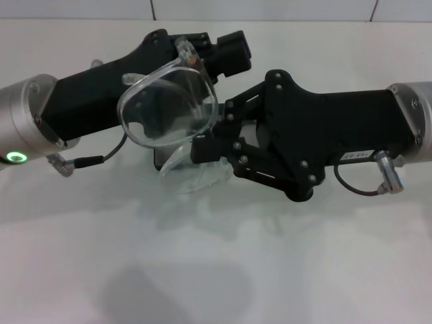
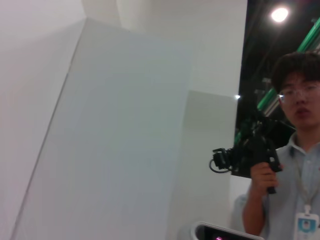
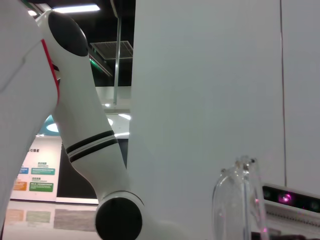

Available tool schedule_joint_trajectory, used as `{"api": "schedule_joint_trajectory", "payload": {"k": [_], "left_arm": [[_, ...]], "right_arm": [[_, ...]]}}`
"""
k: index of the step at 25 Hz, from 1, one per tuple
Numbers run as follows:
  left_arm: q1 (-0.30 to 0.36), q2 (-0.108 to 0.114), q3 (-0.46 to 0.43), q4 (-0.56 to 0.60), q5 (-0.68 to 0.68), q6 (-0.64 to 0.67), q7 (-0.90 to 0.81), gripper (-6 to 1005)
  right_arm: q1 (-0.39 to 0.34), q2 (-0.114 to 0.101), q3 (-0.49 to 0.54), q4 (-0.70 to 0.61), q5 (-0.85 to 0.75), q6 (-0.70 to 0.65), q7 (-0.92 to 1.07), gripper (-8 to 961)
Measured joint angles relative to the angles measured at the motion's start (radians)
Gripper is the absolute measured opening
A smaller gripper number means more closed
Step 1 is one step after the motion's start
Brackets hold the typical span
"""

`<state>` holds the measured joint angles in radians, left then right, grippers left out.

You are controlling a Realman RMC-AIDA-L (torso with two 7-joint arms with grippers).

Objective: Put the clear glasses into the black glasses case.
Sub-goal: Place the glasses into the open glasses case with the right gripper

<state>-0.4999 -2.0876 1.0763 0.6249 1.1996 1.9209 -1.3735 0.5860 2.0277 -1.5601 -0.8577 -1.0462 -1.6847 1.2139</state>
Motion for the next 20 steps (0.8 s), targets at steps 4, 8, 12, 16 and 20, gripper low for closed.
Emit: {"api": "schedule_joint_trajectory", "payload": {"k": [4,8,12,16,20], "left_arm": [[0.008,0.006,-0.07,-0.003,0.023,-0.006,0.005,110],[0.035,0.021,-0.193,0.001,0.102,-0.01,0.0,111],[0.084,0.056,-0.247,0.006,0.154,-0.013,-0.011,111],[0.138,0.097,-0.26,0.014,0.178,-0.02,-0.03,111],[0.201,0.11,-0.26,0.078,0.194,-0.022,-0.062,111]], "right_arm": [[-0.005,-0.002,-0.001,-0.008,0.001,-0.017,0.007,76],[-0.009,-0.013,0.011,-0.009,-0.006,-0.015,0.034,75],[0.009,-0.03,0.087,-0.019,-0.105,0.033,0.158,75],[0.096,-0.052,0.218,-0.088,-0.408,0.072,0.455,75],[0.241,-0.061,0.262,-0.147,-0.758,0.081,0.677,75]]}}
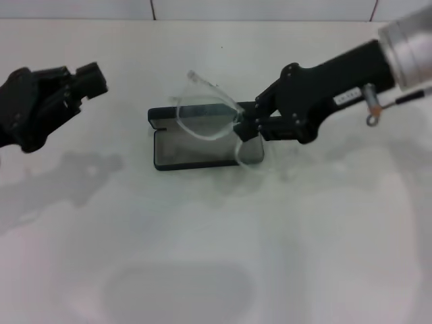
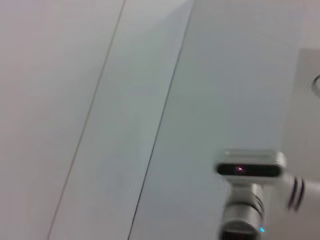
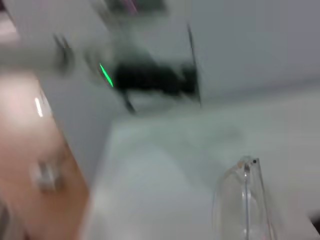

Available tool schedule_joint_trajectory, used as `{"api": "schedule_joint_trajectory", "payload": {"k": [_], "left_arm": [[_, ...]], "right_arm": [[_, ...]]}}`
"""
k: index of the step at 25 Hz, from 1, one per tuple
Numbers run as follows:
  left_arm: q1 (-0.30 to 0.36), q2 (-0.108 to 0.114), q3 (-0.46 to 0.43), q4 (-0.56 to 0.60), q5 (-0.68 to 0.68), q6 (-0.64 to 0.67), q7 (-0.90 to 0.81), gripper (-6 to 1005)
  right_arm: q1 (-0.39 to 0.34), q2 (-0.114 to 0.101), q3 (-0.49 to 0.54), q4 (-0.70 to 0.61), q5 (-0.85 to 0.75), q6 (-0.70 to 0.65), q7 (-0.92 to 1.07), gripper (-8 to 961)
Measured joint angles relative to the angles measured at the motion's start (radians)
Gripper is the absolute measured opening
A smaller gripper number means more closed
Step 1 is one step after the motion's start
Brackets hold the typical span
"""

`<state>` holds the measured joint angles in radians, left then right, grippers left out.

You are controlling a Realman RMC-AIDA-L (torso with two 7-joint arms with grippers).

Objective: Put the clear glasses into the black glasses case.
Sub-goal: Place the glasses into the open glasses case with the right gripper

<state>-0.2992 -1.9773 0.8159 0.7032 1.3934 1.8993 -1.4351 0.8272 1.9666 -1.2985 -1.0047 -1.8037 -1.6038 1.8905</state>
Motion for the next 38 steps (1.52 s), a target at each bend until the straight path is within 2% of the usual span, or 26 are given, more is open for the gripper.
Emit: {"api": "schedule_joint_trajectory", "payload": {"k": [2,6,7,10,13,18,27,34,38], "left_arm": [[0.015,-0.005,0.0,0.022,0.006,0.0,-0.006,111],[0.004,-0.018,0.001,0.031,0.059,0.0,-0.006,110],[-0.004,-0.02,0.004,0.033,0.09,0.0,-0.006,110],[-0.02,-0.02,0.015,0.067,0.211,0.004,-0.009,110],[-0.019,-0.022,0.016,0.114,0.316,0.006,-0.024,110],[-0.029,-0.023,0.018,0.13,0.387,0.005,-0.034,110],[-0.061,-0.028,0.013,0.123,0.411,0.0,-0.037,111],[-0.067,-0.031,0.013,0.128,0.431,0.0,-0.052,111],[-0.07,-0.031,0.013,0.129,0.441,-0.009,-0.053,111]], "right_arm": [[0.09,0.005,0.003,0.0,-0.158,-0.006,0.081,74],[0.232,0.051,-0.013,0.033,-0.419,-0.017,0.139,74],[0.26,0.06,-0.043,0.055,-0.457,-0.007,0.141,74],[0.302,0.062,-0.136,0.115,-0.468,0.054,0.145,74],[0.315,0.062,-0.221,0.151,-0.436,0.143,0.149,74],[0.323,0.061,-0.276,0.156,-0.425,0.215,0.161,75],[0.345,0.061,-0.408,0.199,-0.376,0.375,0.184,75],[0.315,0.061,-0.512,0.227,-0.28,0.514,0.149,76],[0.309,0.061,-0.524,0.242,-0.264,0.532,0.131,76]]}}
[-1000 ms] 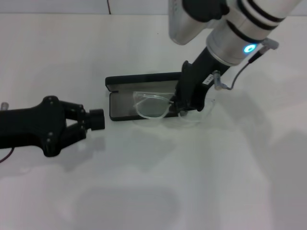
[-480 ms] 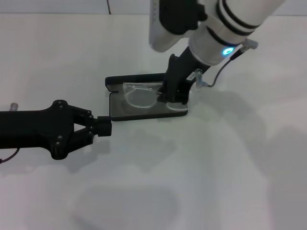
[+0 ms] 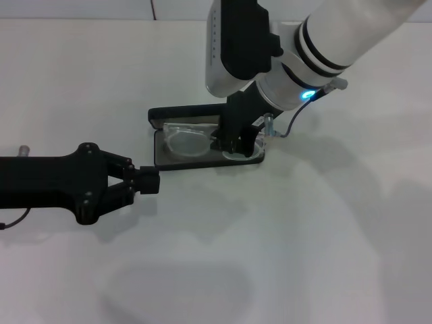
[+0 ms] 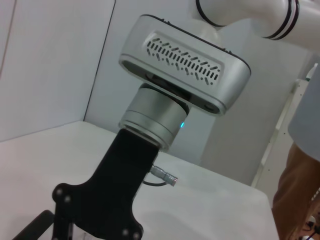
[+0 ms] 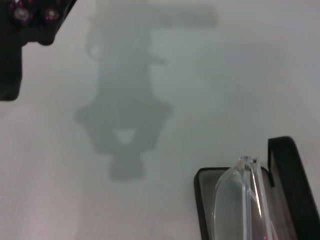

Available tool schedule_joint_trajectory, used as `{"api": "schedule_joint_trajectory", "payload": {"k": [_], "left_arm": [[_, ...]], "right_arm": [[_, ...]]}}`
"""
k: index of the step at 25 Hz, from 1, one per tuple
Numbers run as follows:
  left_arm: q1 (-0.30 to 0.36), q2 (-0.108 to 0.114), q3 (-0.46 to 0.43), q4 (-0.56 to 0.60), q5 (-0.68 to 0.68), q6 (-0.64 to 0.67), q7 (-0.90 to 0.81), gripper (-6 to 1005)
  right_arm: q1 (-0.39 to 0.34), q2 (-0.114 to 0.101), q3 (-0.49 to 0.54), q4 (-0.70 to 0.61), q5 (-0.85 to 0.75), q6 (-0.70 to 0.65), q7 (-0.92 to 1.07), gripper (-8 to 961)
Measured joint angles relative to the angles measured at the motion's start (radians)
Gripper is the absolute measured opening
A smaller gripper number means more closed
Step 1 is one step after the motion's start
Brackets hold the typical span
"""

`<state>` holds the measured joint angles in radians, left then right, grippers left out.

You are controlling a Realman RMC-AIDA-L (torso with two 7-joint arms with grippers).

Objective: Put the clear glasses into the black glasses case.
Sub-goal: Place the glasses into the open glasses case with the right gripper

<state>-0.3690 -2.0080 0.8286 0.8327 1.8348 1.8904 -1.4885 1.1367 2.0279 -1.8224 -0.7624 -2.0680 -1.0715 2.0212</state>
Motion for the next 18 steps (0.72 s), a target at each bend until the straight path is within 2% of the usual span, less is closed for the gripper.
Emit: {"api": "schedule_joint_trajectory", "payload": {"k": [18], "left_arm": [[-0.022,-0.015,0.001,-0.007,0.002,-0.052,0.005,111]], "right_arm": [[0.006,0.0,-0.054,0.02,-0.002,0.062,-0.019,76]]}}
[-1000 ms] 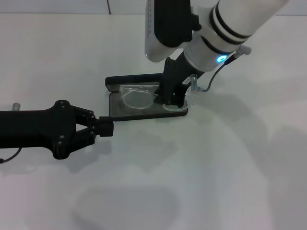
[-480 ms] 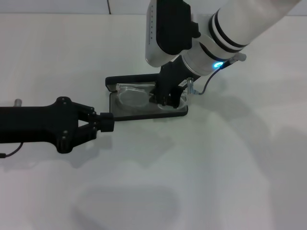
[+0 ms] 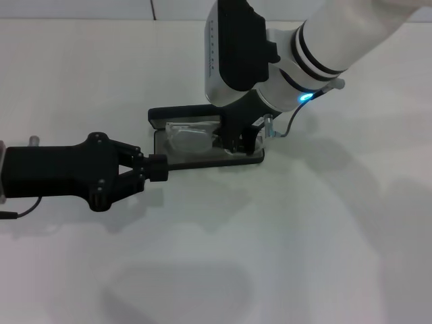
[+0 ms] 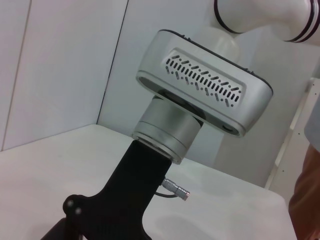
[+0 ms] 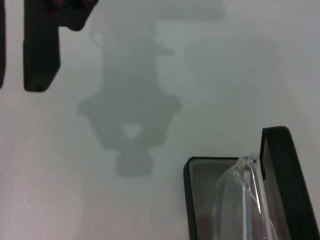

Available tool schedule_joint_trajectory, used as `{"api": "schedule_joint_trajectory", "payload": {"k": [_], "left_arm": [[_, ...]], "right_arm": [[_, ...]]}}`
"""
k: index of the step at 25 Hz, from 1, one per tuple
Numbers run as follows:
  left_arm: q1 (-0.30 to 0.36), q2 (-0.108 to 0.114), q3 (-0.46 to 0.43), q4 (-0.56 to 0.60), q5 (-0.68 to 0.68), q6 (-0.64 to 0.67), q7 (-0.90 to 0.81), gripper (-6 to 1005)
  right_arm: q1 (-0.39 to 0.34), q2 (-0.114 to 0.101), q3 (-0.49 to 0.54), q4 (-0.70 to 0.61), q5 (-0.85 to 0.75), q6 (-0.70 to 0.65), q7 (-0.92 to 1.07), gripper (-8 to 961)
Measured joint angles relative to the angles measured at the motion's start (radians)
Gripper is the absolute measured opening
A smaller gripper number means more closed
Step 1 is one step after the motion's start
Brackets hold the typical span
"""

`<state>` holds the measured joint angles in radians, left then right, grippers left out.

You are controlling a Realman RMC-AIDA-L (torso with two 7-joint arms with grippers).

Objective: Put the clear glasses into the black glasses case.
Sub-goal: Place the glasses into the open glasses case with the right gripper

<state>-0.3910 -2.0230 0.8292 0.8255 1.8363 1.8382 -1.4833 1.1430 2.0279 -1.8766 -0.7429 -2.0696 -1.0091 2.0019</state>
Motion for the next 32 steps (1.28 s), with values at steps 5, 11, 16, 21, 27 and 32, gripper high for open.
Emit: {"api": "schedule_joint_trajectory", "payload": {"k": [5,11,16,21,27,32], "left_arm": [[0.007,0.0,-0.001,0.004,0.0,-0.001,0.0,111],[0.009,0.0,-0.001,0.006,0.0,-0.001,0.0,111],[0.01,0.0,0.001,0.006,0.0,-0.001,0.0,111],[0.011,0.0,0.002,0.005,0.0,0.0,-0.005,111],[0.011,0.0,0.004,0.005,0.0,0.001,-0.006,111],[0.011,0.0,0.003,0.006,0.0,0.001,-0.006,111]], "right_arm": [[0.001,0.0,-0.001,0.007,-0.003,0.002,0.002,77],[-0.006,0.0,-0.002,0.007,0.001,0.027,0.001,78],[-0.007,0.0,-0.025,0.007,0.005,0.039,0.002,79],[-0.008,0.0,-0.041,0.007,0.006,0.056,0.007,79],[-0.008,0.0,-0.041,0.001,0.019,0.052,0.005,80],[-0.008,0.0,-0.041,-0.003,0.021,0.055,0.001,81]]}}
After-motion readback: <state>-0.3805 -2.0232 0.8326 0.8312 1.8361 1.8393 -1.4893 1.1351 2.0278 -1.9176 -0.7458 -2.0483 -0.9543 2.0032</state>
